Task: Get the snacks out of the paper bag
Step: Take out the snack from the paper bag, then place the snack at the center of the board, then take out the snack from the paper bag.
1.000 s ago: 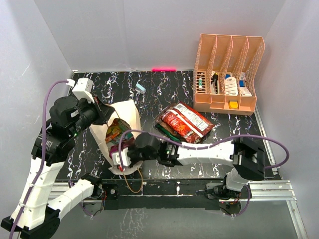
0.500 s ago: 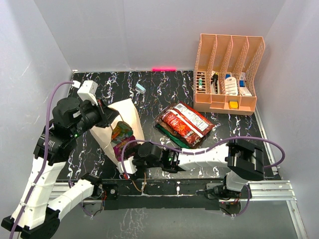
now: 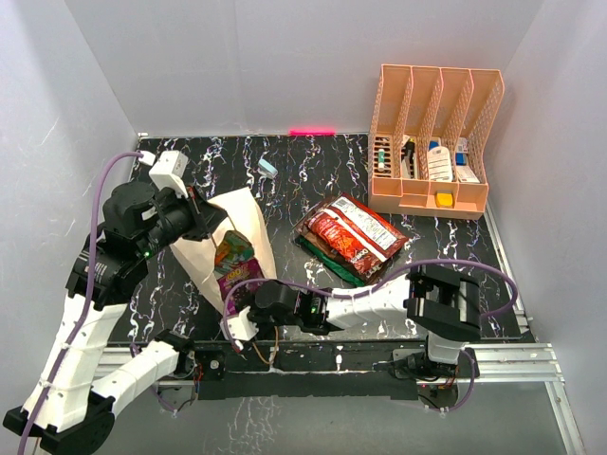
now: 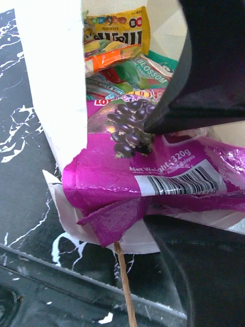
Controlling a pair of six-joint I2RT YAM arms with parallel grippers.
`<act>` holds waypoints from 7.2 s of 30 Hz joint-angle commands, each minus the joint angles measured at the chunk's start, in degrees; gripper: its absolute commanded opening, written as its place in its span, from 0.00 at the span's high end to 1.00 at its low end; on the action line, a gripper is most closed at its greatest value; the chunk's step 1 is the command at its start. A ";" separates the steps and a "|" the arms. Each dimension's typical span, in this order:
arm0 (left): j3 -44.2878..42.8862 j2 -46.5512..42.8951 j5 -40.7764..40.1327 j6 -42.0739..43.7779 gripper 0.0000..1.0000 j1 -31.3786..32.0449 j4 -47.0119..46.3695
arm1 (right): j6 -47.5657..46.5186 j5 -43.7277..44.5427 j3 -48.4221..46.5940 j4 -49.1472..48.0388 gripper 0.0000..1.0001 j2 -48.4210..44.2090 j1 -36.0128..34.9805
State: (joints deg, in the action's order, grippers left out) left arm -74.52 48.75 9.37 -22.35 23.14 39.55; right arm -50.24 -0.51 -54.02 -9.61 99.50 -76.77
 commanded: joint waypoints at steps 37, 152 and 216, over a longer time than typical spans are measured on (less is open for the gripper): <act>-0.59 0.04 -6.99 -2.08 1.00 0.14 -2.16 | 29.27 24.07 -11.76 25.18 0.93 -47.86 0.35; -1.90 -2.61 -0.93 -3.39 1.00 0.11 -1.66 | -12.23 3.09 -21.36 -24.23 0.37 21.44 11.47; 0.34 0.29 -5.81 -2.77 1.00 0.15 -2.10 | 48.21 6.77 -10.45 26.05 0.93 -46.50 11.47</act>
State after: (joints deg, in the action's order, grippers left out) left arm -74.78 49.08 4.19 -25.56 23.16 38.96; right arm -6.20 -5.87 -59.64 14.98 57.25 -65.12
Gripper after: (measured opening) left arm 0.007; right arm 0.081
